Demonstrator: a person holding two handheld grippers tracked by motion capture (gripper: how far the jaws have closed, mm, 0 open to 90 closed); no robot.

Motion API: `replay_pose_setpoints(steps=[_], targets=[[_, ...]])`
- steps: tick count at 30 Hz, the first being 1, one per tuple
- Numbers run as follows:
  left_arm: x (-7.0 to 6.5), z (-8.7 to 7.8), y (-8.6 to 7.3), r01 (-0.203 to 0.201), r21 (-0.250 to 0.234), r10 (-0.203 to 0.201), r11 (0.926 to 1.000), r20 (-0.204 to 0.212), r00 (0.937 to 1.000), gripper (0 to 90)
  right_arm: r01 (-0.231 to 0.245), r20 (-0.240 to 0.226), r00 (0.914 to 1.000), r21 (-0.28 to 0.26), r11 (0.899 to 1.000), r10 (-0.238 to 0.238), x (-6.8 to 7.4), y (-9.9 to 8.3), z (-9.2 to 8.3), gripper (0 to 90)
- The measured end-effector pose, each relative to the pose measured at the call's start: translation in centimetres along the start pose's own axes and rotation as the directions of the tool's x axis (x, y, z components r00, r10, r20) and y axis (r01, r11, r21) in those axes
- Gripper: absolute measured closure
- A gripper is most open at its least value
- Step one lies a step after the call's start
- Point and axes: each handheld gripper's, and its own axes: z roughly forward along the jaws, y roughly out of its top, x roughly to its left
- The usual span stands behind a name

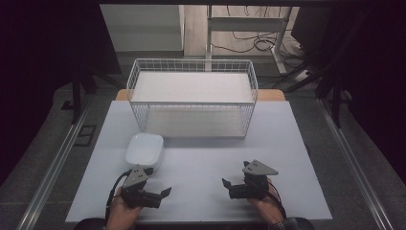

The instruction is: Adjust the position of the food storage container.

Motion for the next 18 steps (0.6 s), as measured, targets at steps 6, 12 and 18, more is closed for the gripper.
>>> replay_pose_setpoints(steps=[6,12,18], targets=[[-0.04,0.05,0.19,0.002,0.013,-0.001,0.9999,-0.011,0.9999,1.6,0.013,0.001,0.9999,0.021,1.0,-0.013,-0.5,-0.1,-0.03,0.0],[0.12,-0.18,0.33,0.002,0.0,-0.002,1.0,-0.014,0.9999,2.7,0.046,0.001,0.9989,0.025,0.999,-0.046,-0.27,-0.18,0.17,0.0],[0.33,-0.85,0.55,0.02,-0.027,-0.021,0.9994,-0.034,0.9992,11.6,0.075,-0.01,0.9972,0.034,0.997,-0.075,0.01,-0.21,0.3,0.0]])
